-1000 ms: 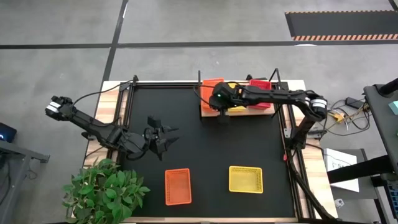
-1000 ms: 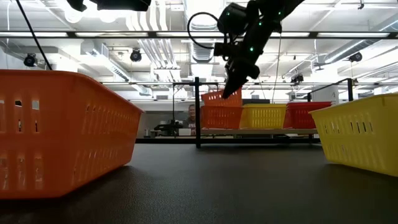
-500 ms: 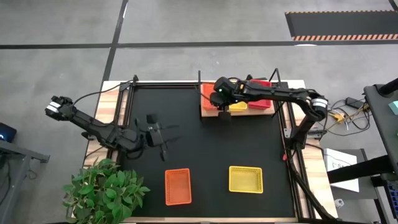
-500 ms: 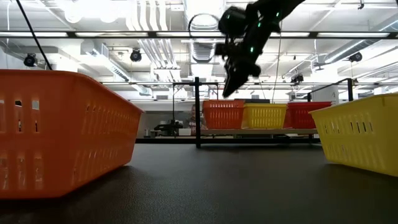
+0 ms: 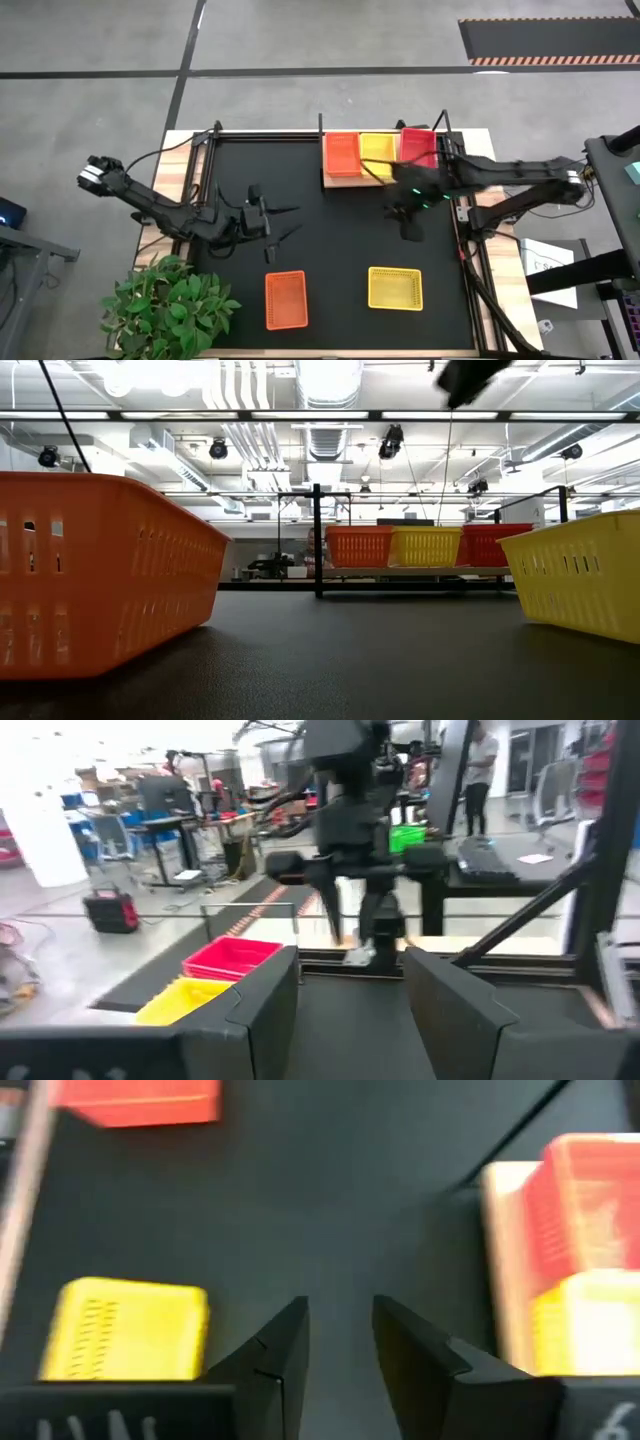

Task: Stack baskets on shelf by color
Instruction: Stack the yellow bin on the stacked yellow bins on the shelf

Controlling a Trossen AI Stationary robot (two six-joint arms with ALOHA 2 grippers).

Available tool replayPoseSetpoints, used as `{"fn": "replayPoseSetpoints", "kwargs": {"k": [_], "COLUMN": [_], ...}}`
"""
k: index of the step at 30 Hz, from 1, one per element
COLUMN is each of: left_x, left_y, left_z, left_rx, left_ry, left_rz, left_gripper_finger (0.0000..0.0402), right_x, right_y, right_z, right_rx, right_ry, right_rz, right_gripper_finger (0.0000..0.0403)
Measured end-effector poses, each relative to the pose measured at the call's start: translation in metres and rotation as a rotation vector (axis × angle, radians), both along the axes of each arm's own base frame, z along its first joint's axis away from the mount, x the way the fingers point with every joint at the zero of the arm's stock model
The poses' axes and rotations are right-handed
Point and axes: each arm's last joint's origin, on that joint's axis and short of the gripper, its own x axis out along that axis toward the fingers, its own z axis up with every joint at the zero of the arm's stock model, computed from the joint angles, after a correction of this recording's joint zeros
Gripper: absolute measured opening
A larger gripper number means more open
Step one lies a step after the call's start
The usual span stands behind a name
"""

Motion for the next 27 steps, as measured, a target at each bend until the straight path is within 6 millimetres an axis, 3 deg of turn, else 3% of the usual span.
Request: {"fn": "replayPoseSetpoints", "kwargs": {"k": [4,7,10,13,16,20,24,27], "left_x": [0.002,0.004,0.005,0.004,0.006,0.014,0.02,0.024], "left_y": [0.006,0.011,0.016,0.016,0.014,0.02,0.032,0.042], "left_z": [0.0,-0.006,-0.001,0.001,-0.009,-0.02,-0.024,-0.028], "left_rx": [0.01,0.106,0.096,0.081,0.107,0.248,0.346,0.355], "left_ry": [-0.002,0.038,-0.027,-0.05,-0.011,0.061,0.113,0.142], "left_rz": [0.019,0.045,0.068,0.051,0.004,0.045,0.105,0.141], "left_gripper_finger": [0.0168,0.0168,0.0168,0.0168,0.0168,0.0168,0.0168,0.0168], "right_x": [-0.025,-0.029,-0.032,-0.04,-0.051,-0.063,-0.068,-0.065], "right_y": [0.022,0.037,0.054,0.076,0.098,0.112,0.12,0.123], "right_z": [0.005,0.001,-0.002,-0.014,-0.041,-0.075,-0.089,-0.086], "right_rx": [0.064,0.108,0.23,0.327,0.382,0.453,0.591,0.613], "right_ry": [-0.105,-0.235,-0.271,-0.192,-0.053,0.122,0.261,0.258], "right_rz": [0.007,0.06,0.095,0.099,0.093,-0.106,-0.327,-0.366], "right_gripper_finger": [0.0088,0.0075,0.0063,0.0054,0.0047,0.0038,0.0039,0.005]}}
